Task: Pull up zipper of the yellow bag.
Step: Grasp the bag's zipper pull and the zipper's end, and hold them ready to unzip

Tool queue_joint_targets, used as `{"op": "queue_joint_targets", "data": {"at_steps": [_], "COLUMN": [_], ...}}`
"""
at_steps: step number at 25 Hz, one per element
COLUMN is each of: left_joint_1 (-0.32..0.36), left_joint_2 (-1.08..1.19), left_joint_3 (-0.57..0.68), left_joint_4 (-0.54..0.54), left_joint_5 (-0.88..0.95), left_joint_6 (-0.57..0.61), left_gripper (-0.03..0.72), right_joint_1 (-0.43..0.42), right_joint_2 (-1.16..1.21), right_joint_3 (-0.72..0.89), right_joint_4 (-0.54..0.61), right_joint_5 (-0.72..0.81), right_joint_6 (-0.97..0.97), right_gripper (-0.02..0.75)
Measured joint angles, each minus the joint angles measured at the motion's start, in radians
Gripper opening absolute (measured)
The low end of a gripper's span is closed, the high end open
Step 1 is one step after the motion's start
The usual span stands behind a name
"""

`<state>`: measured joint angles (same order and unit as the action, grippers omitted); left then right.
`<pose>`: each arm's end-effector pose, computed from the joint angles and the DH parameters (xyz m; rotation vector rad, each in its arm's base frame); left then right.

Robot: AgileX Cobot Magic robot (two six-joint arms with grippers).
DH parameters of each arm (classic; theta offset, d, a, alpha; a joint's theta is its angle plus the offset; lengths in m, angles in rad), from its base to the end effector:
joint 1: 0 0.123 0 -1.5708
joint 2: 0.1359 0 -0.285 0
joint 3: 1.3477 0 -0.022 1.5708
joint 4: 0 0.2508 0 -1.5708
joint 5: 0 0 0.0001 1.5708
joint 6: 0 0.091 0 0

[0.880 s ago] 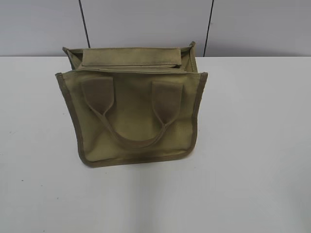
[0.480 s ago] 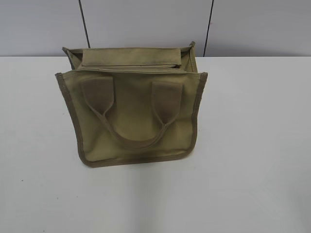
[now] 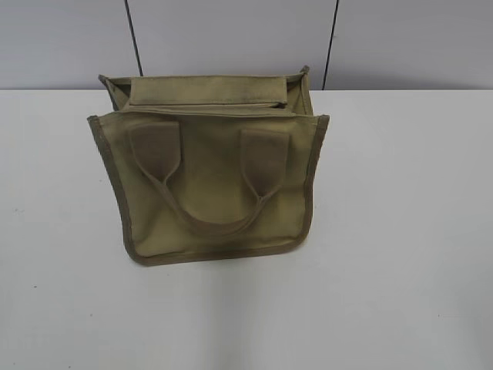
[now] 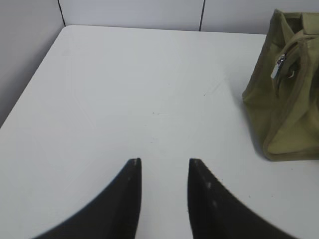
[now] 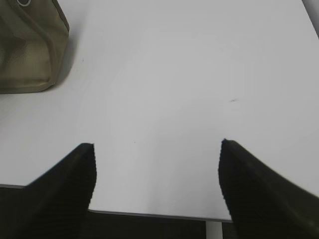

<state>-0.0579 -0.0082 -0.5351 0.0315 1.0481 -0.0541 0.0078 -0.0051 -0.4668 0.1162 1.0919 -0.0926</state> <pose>-0.0098 0.0031 0.2880 0.0018 1.9882 -0.0351 -0.0036 0.0093 0.2660 -0.1110 2.0960 0.0895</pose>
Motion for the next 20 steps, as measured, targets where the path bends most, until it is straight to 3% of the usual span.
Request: {"op": "queue_joint_targets", "data": {"at_steps": [7, 10, 15, 20], "left_joint_1": [0.0, 0.0, 0.0, 0.0], "left_joint_2": [0.0, 0.0, 0.019, 0.148], "left_joint_3": [-0.001, -0.015, -0.006, 0.145], "left_joint_4": [-0.005, -0.014, 0.016, 0.031], "left_joint_5": [-0.001, -0.053, -0.328, -0.77], "left_joint_6": [0.0, 0.0, 0.002, 0.003], "left_gripper": [0.239, 0.285, 0.464, 0.502], "right_joint_1": [0.0, 0.0, 0.0, 0.0], "right_joint_2": [0.0, 0.0, 0.0, 0.0], "right_joint_3": [0.0, 0.0, 0.0, 0.0], "right_joint_4": [0.0, 0.0, 0.0, 0.0], "right_joint_5": [0.0, 0.0, 0.0, 0.0], "right_joint_6": [0.0, 0.0, 0.0, 0.0], "right_gripper": [0.585, 0.585, 0.585, 0.585]}}
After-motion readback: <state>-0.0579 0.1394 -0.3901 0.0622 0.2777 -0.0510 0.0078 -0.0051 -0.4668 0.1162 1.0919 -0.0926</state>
